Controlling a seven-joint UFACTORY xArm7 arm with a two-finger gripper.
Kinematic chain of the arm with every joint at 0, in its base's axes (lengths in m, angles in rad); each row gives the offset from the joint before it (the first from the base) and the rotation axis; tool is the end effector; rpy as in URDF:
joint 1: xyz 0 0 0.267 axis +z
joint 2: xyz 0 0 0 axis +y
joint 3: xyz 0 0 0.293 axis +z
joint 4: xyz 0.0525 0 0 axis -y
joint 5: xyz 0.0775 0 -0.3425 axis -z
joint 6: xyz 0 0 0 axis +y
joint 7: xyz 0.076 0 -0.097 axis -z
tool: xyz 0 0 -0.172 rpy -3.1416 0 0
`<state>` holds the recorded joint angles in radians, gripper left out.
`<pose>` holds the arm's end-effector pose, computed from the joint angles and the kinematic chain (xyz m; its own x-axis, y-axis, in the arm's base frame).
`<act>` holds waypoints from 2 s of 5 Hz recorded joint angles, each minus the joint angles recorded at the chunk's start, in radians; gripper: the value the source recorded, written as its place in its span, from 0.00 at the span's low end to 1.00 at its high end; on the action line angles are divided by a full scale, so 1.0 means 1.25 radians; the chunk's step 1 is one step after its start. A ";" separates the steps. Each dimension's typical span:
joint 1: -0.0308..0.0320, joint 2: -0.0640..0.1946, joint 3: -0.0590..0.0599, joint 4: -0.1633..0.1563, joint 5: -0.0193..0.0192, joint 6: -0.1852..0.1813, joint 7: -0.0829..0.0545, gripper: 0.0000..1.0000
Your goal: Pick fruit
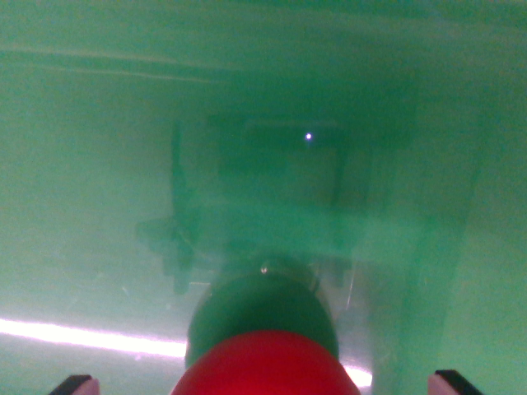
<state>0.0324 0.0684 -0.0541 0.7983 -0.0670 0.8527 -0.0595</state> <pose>0.4010 -0.0196 0.0762 0.9886 0.0815 -0.1262 0.0873 -0.9953 0.0409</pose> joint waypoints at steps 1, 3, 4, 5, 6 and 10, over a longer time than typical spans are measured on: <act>-0.0009 0.001 -0.001 -0.026 -0.0036 -0.023 0.001 0.00; -0.0018 0.001 -0.002 -0.049 -0.0067 -0.043 0.002 0.00; -0.0018 0.001 -0.002 -0.049 -0.0067 -0.043 0.002 0.00; -0.0025 0.002 -0.002 -0.068 -0.0094 -0.060 0.003 0.00; -0.0025 0.002 -0.002 -0.068 -0.0094 -0.060 0.003 0.00; -0.0034 0.002 -0.003 -0.094 -0.0129 -0.082 0.005 0.00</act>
<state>0.0282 0.0715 -0.0581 0.6814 -0.0831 0.7508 -0.0538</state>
